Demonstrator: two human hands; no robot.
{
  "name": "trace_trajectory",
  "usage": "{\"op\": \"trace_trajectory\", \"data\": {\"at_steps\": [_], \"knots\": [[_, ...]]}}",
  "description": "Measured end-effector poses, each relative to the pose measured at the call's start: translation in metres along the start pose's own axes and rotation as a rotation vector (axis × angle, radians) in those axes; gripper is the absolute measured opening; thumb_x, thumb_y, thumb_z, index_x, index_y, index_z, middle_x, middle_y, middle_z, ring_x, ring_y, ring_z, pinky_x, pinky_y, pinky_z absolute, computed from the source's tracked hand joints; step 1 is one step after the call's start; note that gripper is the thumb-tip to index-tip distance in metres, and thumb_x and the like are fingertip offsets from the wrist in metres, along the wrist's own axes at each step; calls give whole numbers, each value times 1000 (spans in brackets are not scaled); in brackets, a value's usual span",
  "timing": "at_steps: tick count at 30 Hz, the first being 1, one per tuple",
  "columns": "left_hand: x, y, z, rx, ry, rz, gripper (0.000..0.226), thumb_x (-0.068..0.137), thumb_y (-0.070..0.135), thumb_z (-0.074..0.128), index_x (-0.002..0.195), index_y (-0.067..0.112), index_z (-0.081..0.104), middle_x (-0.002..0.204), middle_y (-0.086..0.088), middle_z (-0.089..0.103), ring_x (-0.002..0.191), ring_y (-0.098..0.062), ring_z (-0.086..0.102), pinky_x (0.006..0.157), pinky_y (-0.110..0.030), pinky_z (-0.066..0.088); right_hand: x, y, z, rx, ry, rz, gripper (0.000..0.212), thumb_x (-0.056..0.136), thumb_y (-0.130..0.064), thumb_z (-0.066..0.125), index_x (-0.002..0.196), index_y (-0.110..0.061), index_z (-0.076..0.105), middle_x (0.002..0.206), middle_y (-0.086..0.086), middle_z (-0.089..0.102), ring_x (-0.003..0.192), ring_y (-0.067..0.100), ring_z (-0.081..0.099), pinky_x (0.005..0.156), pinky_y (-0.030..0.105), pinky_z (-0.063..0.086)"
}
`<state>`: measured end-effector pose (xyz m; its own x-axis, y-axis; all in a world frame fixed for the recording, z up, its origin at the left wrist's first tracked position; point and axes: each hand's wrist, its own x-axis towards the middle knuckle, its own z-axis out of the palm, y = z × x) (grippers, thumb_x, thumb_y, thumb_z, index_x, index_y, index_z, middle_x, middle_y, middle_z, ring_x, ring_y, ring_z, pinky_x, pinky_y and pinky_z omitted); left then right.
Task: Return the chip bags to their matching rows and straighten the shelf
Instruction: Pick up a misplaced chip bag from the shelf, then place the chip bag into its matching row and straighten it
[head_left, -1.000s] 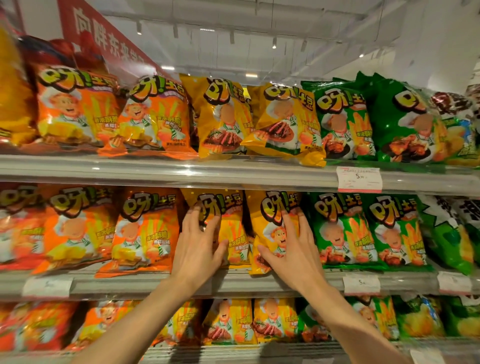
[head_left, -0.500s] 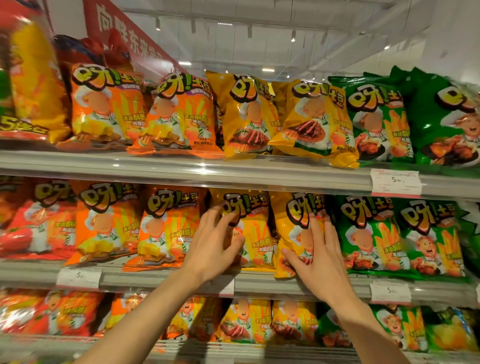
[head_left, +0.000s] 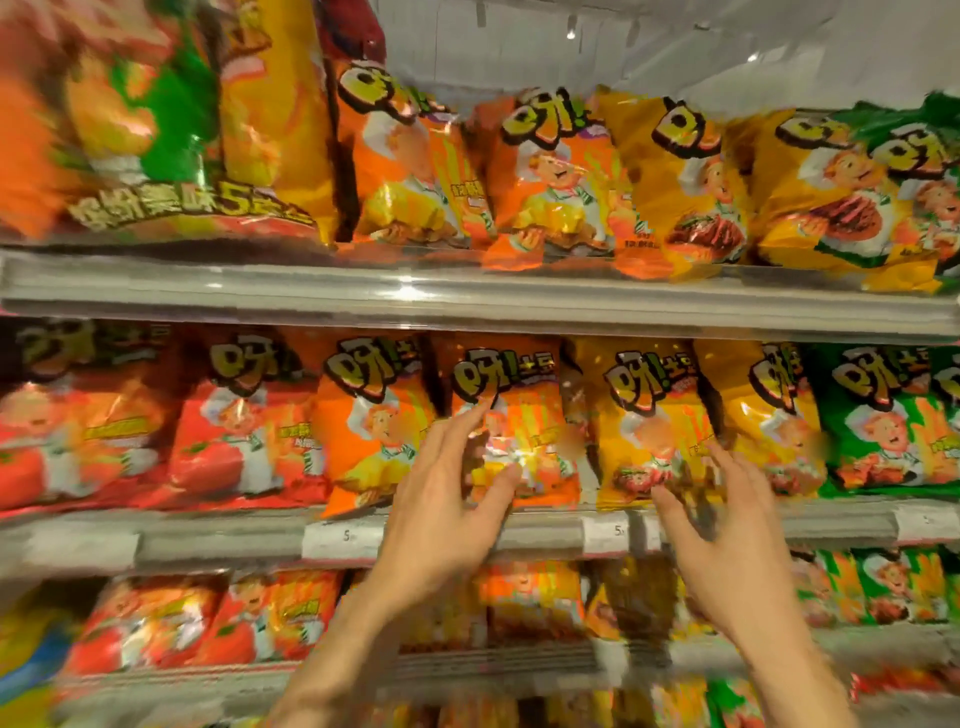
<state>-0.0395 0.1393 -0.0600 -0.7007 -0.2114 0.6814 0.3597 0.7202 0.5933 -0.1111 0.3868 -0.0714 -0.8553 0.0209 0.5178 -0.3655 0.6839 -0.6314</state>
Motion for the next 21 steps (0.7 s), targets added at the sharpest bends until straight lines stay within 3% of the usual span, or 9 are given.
{"op": "trace_trajectory", "data": {"at_steps": [3,6,9,13,17,21], "knots": [[-11,-27,-64,-72,6,-19,55,90,46,65,138,53,40,120,26,52,105,2,58,79,-6,45,-34,-56,28,43,34,68,68,87,-48,62,146,-21,39,150,4,40,135,27,41,102,45,41],[-16,-55,-123,-86,71,-40,53,86,39,67,135,45,47,109,16,59,94,-5,62,74,-9,47,-61,-110,60,77,-10,36,66,85,-56,59,142,-28,42,144,-3,46,129,20,47,98,41,45],[-22,-81,-168,19,111,-54,50,88,38,66,135,37,50,103,14,57,86,-3,60,73,-12,46,-78,-151,90,127,-67,-6,59,88,-45,64,141,-25,45,139,1,51,127,23,50,99,49,48],[-26,-109,-214,179,132,-106,52,89,38,69,136,35,48,111,13,47,95,0,52,85,-27,44,-89,-208,120,136,-108,-134,54,89,-40,65,137,-23,48,126,-1,56,110,21,59,94,42,49],[-17,-139,-262,402,211,-75,53,88,45,61,137,28,50,119,2,47,112,-18,47,93,-31,38,-88,-265,152,123,-181,-331,46,91,-35,66,133,-20,53,121,-1,60,108,18,60,97,33,45],[-7,-174,-310,563,312,-77,56,83,42,60,131,13,58,128,-20,47,118,-39,44,100,-48,39,-85,-320,187,139,-316,-465,41,92,-33,64,130,-19,56,116,1,59,106,17,58,93,33,46]]}}
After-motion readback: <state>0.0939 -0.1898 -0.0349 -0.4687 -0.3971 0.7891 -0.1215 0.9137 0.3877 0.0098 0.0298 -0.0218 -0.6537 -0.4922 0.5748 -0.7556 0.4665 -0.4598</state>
